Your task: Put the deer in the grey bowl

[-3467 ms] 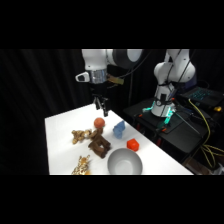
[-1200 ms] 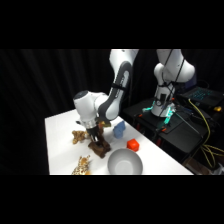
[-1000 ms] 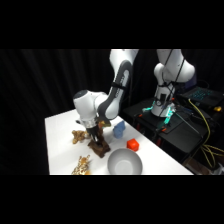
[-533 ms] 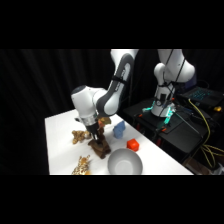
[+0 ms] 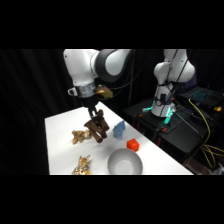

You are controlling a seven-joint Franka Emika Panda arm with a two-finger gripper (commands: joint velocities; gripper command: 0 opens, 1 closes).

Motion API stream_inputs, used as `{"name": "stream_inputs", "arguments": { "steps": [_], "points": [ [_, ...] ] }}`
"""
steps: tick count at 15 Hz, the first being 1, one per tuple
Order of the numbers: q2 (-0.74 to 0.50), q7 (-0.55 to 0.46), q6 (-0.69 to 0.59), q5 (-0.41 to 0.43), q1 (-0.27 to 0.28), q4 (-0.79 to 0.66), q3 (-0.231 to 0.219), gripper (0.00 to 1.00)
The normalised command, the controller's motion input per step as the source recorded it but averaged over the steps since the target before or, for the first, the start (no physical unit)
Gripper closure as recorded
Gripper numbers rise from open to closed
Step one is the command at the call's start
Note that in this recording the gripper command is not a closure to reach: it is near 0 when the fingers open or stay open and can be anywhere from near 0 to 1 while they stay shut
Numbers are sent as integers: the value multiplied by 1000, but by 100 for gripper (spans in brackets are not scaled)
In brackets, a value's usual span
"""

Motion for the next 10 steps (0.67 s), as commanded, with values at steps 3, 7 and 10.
{"name": "stream_inputs", "arguments": {
  "steps": [3, 7, 10],
  "points": [
    [-431, 157, -100, -96, 172, -272, 74, 58],
    [-118, 257, 37, -91, 202, -50, 138, 58],
    [142, 214, 182, -119, 165, 127, 108, 58]
  ]
}}
